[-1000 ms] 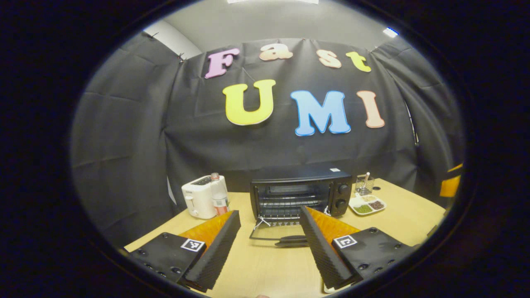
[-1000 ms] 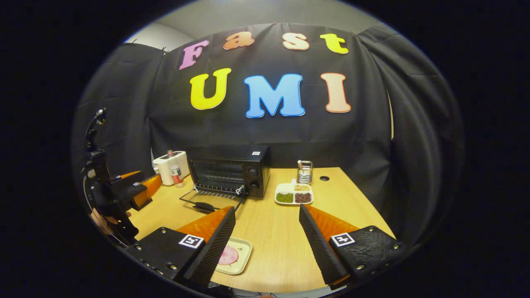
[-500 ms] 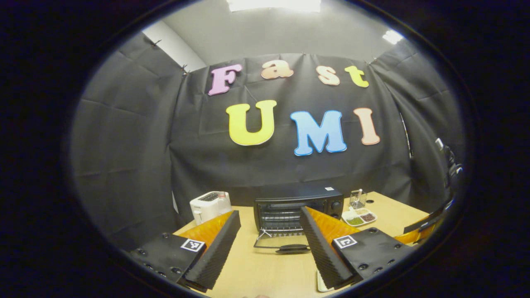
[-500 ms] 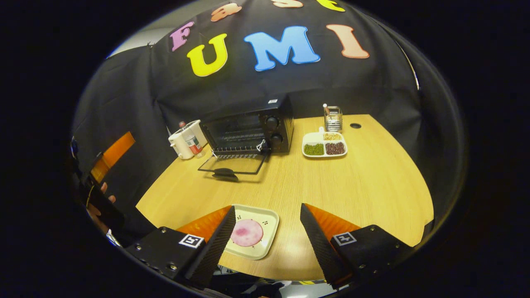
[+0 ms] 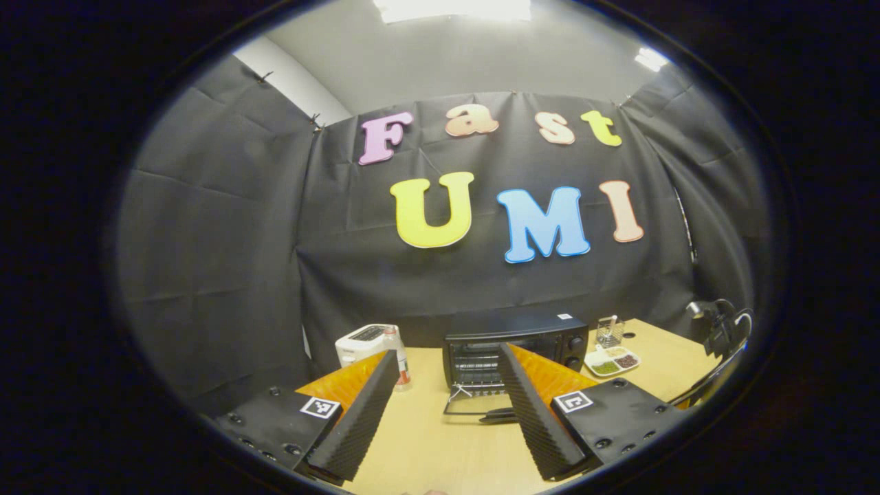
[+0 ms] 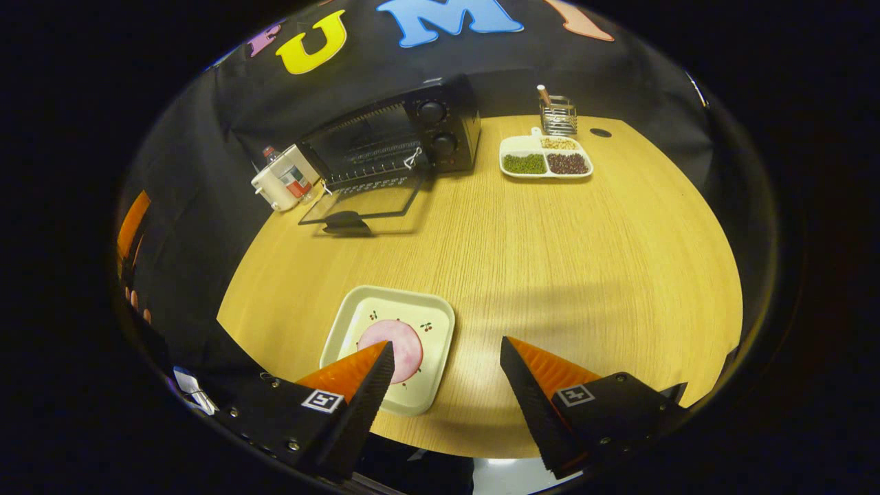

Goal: Open the electric oven with the left hand, put the food in, and close the electric oven.

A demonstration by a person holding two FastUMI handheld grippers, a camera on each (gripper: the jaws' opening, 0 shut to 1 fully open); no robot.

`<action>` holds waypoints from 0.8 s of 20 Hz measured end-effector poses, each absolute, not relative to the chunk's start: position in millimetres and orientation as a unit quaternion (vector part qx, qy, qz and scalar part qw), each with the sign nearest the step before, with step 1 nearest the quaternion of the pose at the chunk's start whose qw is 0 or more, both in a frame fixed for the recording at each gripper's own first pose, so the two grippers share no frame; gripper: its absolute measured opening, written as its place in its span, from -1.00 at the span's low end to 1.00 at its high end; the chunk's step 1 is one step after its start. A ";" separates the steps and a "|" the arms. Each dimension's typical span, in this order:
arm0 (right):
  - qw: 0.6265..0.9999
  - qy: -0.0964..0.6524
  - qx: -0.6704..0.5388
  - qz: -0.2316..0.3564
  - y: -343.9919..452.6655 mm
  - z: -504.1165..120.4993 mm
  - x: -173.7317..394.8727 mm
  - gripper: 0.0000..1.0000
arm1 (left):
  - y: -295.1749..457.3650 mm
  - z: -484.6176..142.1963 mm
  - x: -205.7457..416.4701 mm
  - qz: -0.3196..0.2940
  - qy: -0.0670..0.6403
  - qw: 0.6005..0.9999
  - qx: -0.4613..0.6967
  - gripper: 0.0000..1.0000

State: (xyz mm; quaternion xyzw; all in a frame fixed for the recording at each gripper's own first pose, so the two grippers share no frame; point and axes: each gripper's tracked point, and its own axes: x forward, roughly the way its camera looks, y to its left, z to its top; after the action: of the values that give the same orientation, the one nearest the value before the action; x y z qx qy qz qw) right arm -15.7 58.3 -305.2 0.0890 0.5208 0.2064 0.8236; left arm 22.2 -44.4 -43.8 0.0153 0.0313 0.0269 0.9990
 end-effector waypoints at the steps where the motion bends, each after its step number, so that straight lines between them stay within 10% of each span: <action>1: 0.817 0.530 0.088 0.208 61.8 -309.4 -16.6 0.93 | -39.5 -45.9 22.8 0.031 0.034 0.999 0.015 1.00; 12: 0.784 0.582 0.088 0.198 76.7 -339.5 -20.9 0.60 | 14.0 -53.0 25.1 0.067 0.042 0.997 0.020 1.00; 15: 0.787 0.584 0.081 0.178 70.7 -346.9 -20.7 -0.41 | 19.9 -55.3 27.8 0.068 0.045 0.996 0.025 1.00; 16: 0.784 0.589 0.078 0.180 70.8 -346.6 -23.3 -0.42 | 20.2 -55.9 29.4 0.067 0.045 0.996 0.024 1.00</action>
State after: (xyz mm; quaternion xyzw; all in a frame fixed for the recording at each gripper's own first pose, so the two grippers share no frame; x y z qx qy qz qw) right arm -23.3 70.8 -346.6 0.0777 0.5894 0.1798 0.7838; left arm 29.4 20.2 -55.9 0.0244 0.0449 0.0675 0.9964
